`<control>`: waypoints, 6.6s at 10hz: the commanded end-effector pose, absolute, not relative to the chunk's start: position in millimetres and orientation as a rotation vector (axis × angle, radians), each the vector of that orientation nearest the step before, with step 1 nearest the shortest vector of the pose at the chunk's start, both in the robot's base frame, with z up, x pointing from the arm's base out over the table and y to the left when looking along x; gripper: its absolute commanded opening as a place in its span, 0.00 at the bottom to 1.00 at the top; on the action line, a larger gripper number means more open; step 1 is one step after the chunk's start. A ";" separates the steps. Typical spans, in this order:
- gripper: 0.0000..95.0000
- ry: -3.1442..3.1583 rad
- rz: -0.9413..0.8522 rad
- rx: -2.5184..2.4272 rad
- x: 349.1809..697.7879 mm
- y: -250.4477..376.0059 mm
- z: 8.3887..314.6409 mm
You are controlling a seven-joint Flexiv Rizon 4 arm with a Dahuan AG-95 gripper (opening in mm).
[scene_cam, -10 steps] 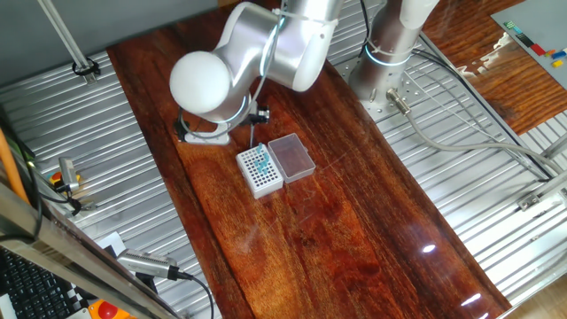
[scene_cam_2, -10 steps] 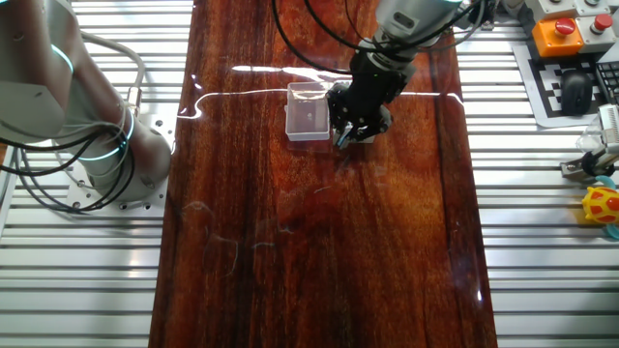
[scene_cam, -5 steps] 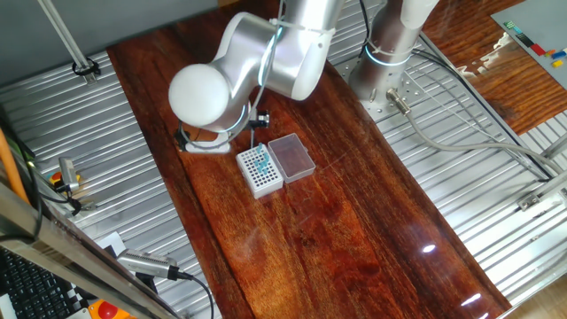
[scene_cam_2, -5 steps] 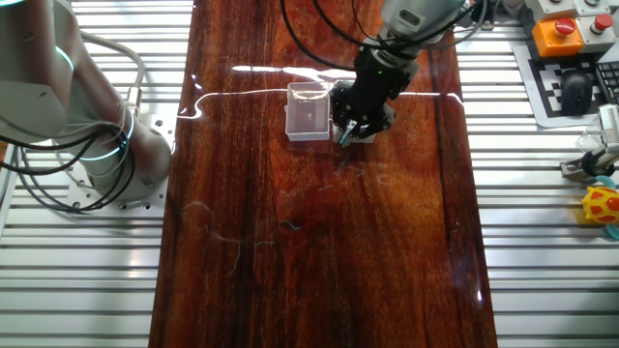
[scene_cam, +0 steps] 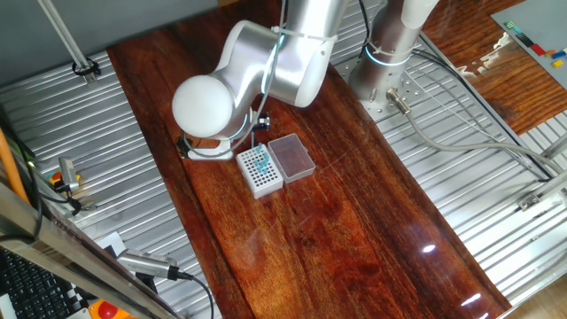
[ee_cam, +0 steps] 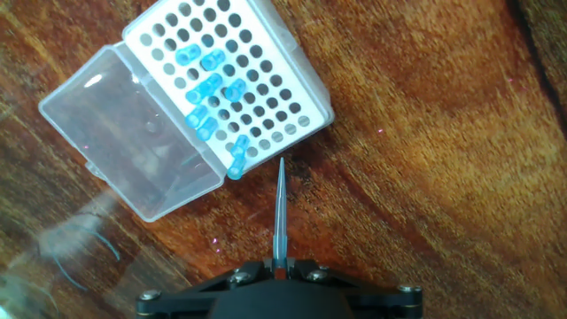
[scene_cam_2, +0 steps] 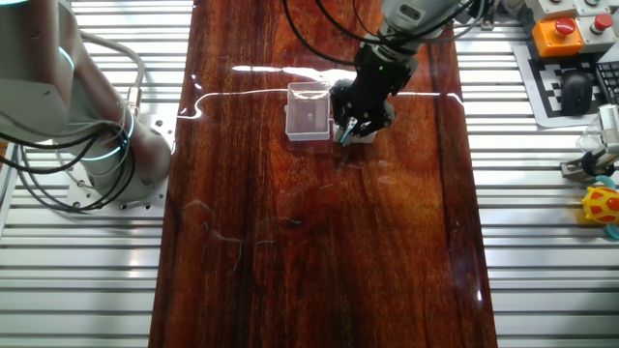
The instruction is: Insert a medium pipette tip into the holder for medium pipette tips
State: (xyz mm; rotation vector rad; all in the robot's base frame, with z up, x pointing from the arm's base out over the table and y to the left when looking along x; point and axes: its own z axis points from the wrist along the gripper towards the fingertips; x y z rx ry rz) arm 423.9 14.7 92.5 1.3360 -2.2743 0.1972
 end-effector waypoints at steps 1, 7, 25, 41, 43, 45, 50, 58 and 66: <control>0.00 -2.279 0.201 1.332 424.0 15.1 91.9; 0.00 -2.255 0.242 1.327 426.6 19.2 91.4; 0.60 -2.564 0.016 1.238 386.6 -14.6 99.8; 0.60 -2.933 -0.160 0.726 384.4 12.4 100.4; 0.40 -2.938 -0.153 0.705 384.4 12.4 100.4; 0.40 -2.947 -0.148 0.703 384.4 12.4 100.4; 0.40 -2.926 -0.147 0.745 373.7 11.1 98.0; 0.40 -2.908 -0.138 0.857 370.6 18.2 86.3; 0.40 -2.867 -0.093 0.996 383.3 19.8 78.0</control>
